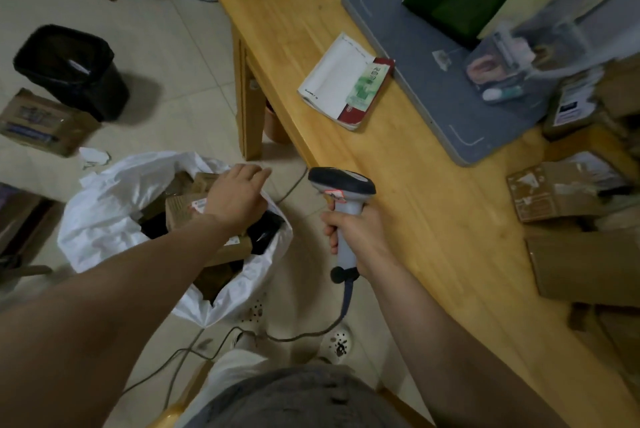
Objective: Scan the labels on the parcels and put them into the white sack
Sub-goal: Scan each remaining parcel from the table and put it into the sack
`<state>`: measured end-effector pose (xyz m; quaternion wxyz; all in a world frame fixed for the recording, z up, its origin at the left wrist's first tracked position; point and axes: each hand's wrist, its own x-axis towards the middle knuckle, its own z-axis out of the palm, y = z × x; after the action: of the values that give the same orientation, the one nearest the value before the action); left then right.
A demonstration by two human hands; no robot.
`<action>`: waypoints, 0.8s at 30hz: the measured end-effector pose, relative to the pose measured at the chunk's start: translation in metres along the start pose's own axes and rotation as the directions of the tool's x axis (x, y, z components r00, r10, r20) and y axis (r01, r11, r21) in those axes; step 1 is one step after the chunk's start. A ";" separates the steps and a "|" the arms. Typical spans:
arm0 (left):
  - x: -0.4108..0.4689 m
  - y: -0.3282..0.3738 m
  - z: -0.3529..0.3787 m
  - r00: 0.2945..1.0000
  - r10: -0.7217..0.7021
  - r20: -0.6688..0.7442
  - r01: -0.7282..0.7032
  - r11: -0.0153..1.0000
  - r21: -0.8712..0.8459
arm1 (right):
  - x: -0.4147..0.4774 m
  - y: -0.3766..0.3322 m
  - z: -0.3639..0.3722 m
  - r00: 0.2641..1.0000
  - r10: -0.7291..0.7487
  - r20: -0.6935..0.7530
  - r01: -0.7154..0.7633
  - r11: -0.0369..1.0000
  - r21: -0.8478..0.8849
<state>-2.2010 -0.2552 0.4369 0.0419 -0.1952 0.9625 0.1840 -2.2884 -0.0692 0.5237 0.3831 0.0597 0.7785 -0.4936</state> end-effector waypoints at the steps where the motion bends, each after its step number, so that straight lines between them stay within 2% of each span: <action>1: 0.004 0.017 -0.008 0.996 0.055 -0.076 -0.056 0.998 -0.012 | -0.004 -0.002 -0.009 1.000 -0.001 -0.021 0.002 0.999 0.040; 4: 0.018 0.065 -0.029 0.973 0.170 -0.158 -0.167 0.986 0.030 | -0.016 -0.009 -0.042 0.996 -0.026 -0.091 0.040 0.987 0.155; 9: 0.047 0.155 -0.044 0.909 0.389 -0.151 -0.377 0.920 0.105 | -0.037 -0.011 -0.121 0.958 -0.088 -0.274 0.171 0.940 0.295; 12: 0.066 0.225 -0.042 0.839 0.534 -0.105 -0.526 0.845 0.100 | -0.051 0.002 -0.176 0.908 -0.078 -0.411 0.248 0.891 0.380; 16: 0.081 0.328 -0.032 0.751 0.660 0.001 -0.660 0.751 0.025 | -0.072 0.026 -0.246 0.823 -0.005 -0.568 0.326 0.823 0.465; 19: 0.086 0.402 -0.025 0.647 0.756 0.095 -0.760 0.650 -0.001 | -0.087 0.050 -0.284 0.764 0.067 -0.642 0.377 0.761 0.528; 21: 0.086 0.449 -0.023 0.595 0.799 0.085 -0.801 0.599 -0.023 | -0.095 0.063 -0.303 0.732 0.115 -0.672 0.399 0.726 0.560; 22: 0.086 0.472 -0.022 0.593 0.803 0.062 -0.803 0.596 -0.036 | -0.099 0.069 -0.311 0.715 0.141 -0.685 0.406 0.714 0.570; 24: 0.082 0.519 -0.019 0.633 0.774 0.032 -0.771 0.634 -0.060 | -0.104 0.081 -0.327 0.681 0.197 -0.705 0.422 0.681 0.598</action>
<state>-2.4798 0.1526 0.6176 -0.0187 0.2394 0.9480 0.2088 -2.3530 0.2674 0.6050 -0.0463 0.3417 0.6054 -0.7174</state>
